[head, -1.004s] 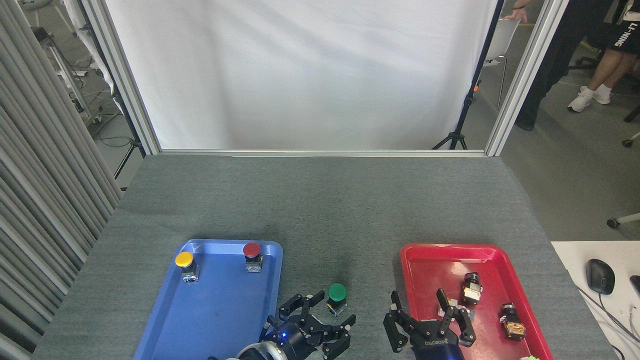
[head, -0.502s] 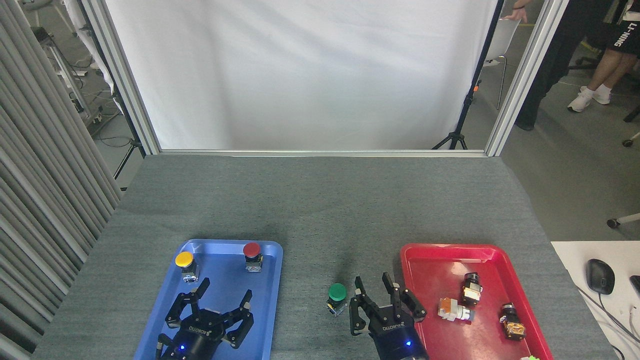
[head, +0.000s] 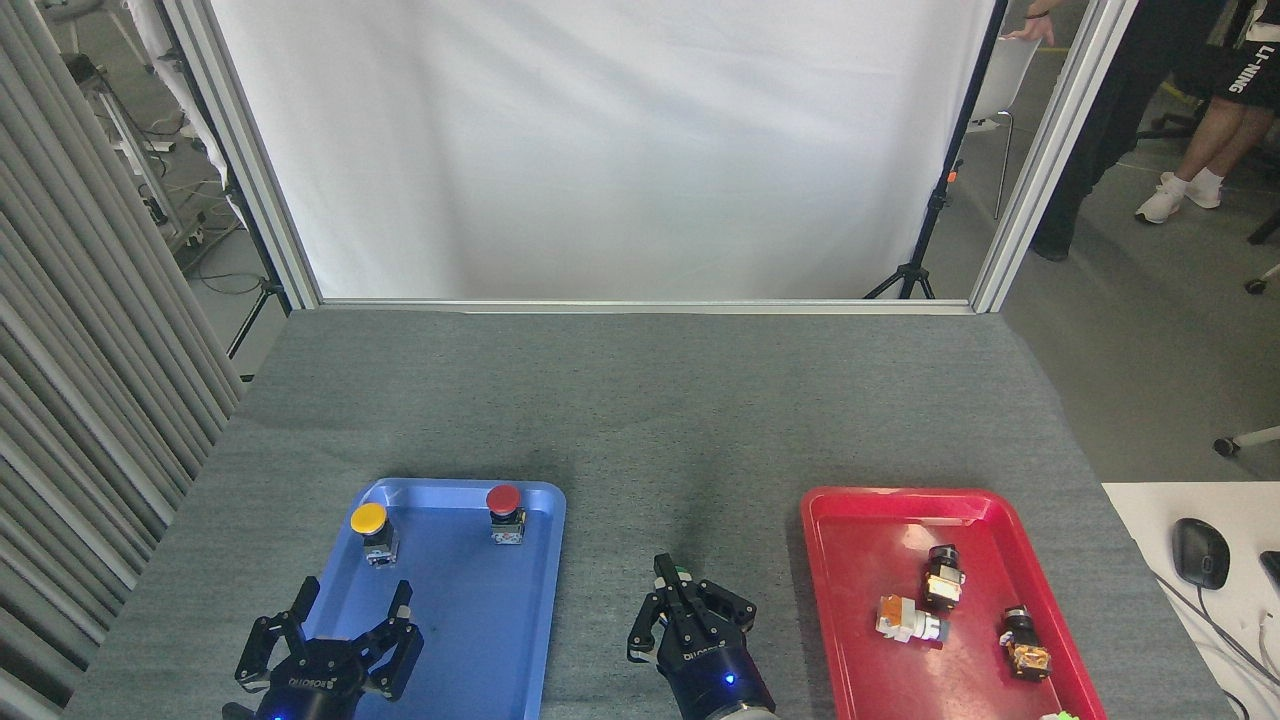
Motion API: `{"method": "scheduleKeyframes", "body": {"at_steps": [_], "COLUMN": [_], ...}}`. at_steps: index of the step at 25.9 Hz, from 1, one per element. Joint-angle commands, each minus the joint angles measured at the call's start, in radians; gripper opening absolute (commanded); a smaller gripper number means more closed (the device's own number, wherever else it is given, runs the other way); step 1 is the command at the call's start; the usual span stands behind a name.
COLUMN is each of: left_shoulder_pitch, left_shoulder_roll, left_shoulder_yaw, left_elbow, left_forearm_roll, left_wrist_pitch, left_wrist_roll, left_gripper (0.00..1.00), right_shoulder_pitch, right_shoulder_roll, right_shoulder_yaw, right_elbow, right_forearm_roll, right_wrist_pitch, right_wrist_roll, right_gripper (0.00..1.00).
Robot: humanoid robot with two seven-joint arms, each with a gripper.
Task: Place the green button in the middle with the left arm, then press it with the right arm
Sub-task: 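Lower the right gripper onto the green button and press it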
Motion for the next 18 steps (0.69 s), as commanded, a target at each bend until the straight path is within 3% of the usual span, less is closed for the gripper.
{"method": "scheduleKeyframes", "body": {"at_steps": [1,5,13,16,18], "left_shoulder_pitch": [0.003,0.003,0.015,0.016,0.015], "left_shoulder_roll": [-0.001,-0.001,-0.001,-0.003,-0.003], "left_shoulder_yaw": [0.022,0.047,0.065,0.065,0.065], "left_elbow": [-0.001,-0.001,-0.002,-0.004,-0.005], "left_forearm_roll": [0.002,0.005,0.006,0.006,0.006], "left_wrist_pitch": [0.000,-0.005,-0.007,-0.007,-0.007], "left_wrist_roll": [0.004,0.004,0.004,0.004,0.002], "left_gripper": [1.00,1.00,1.00,1.00,1.00], "right_shoulder_pitch": [-0.001,-0.001,-0.001,-0.001,-0.001], "right_shoulder_roll": [0.001,0.000,-0.002,0.000,0.001], "right_shoulder_yaw": [-0.004,-0.027,-0.039,-0.042,-0.044], "right_elbow": [0.014,0.017,0.144,0.112,0.027], "right_forearm_roll": [0.006,0.001,-0.004,-0.007,-0.014], "right_wrist_pitch": [0.038,0.047,0.061,0.059,0.059], "right_wrist_roll": [-0.004,-0.005,-0.057,-0.059,-0.063], "right_gripper": [0.00,0.00,0.00,0.00,0.00]}}
